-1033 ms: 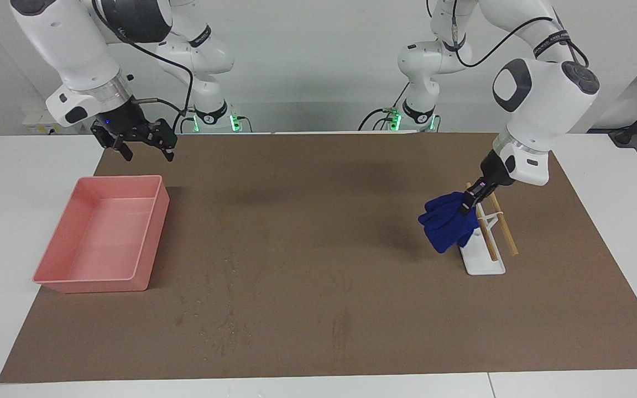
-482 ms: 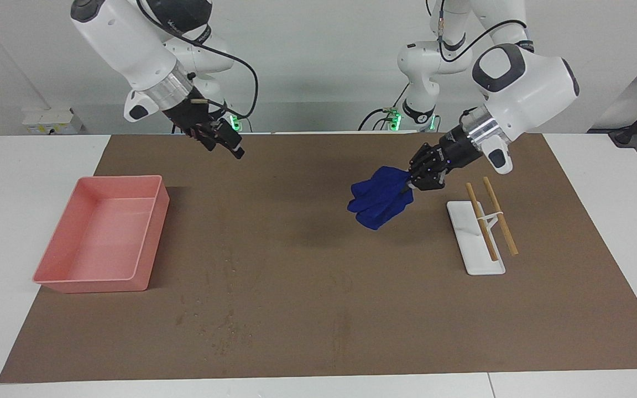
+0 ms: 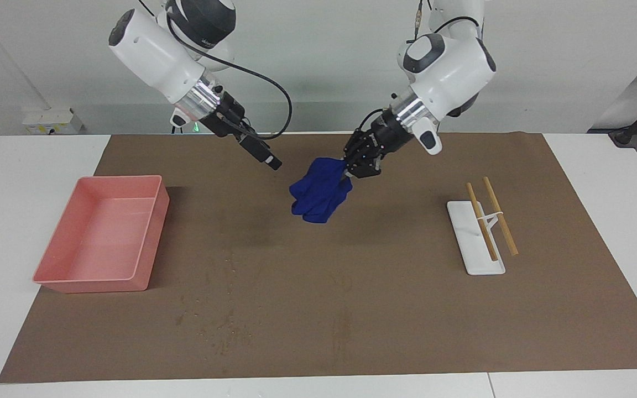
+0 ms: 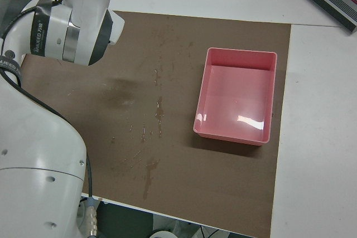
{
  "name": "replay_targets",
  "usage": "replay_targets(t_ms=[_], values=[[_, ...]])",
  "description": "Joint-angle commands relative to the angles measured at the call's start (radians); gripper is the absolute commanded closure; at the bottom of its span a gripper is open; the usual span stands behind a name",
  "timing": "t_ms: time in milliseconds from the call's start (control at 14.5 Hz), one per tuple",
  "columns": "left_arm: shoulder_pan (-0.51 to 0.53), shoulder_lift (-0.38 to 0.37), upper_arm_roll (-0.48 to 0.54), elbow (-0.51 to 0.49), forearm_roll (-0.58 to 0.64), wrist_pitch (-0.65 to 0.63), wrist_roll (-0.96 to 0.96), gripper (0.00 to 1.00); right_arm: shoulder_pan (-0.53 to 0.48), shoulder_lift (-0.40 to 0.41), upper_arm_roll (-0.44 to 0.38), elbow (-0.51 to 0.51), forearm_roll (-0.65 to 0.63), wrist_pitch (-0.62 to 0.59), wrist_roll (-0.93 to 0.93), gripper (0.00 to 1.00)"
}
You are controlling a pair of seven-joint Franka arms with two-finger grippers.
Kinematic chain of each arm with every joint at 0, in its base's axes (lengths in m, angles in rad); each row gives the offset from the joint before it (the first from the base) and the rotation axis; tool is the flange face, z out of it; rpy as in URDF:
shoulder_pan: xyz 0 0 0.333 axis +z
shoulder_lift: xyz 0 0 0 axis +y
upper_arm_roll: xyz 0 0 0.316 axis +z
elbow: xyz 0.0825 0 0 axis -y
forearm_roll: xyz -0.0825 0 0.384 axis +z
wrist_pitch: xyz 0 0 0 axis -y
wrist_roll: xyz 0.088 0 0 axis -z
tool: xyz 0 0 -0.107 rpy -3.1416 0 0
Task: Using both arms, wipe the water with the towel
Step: 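Carry the towel toward the right gripper while the right gripper reaches it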
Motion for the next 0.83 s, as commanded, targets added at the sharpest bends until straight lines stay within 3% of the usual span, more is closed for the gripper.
replay_targets(t_ms=[0, 482, 757], values=[[-0.063, -0.033, 0.018, -0.037, -0.025, 0.094, -0.072, 1.0, 0.021, -0.009, -0.004, -0.035, 0.025, 0.077, 0.029, 0.0], [-0.127, -0.098, 0.017, -0.106, -0.024, 0.109, -0.09, 1.0, 0.005, 0.021, -0.006, -0.037, 0.031, 0.131, 0.012, 0.0], [-0.188, -0.098, 0.015, -0.15, -0.025, 0.352, -0.107, 1.0, 0.02, 0.031, -0.004, -0.055, 0.033, 0.146, 0.018, 0.0]])
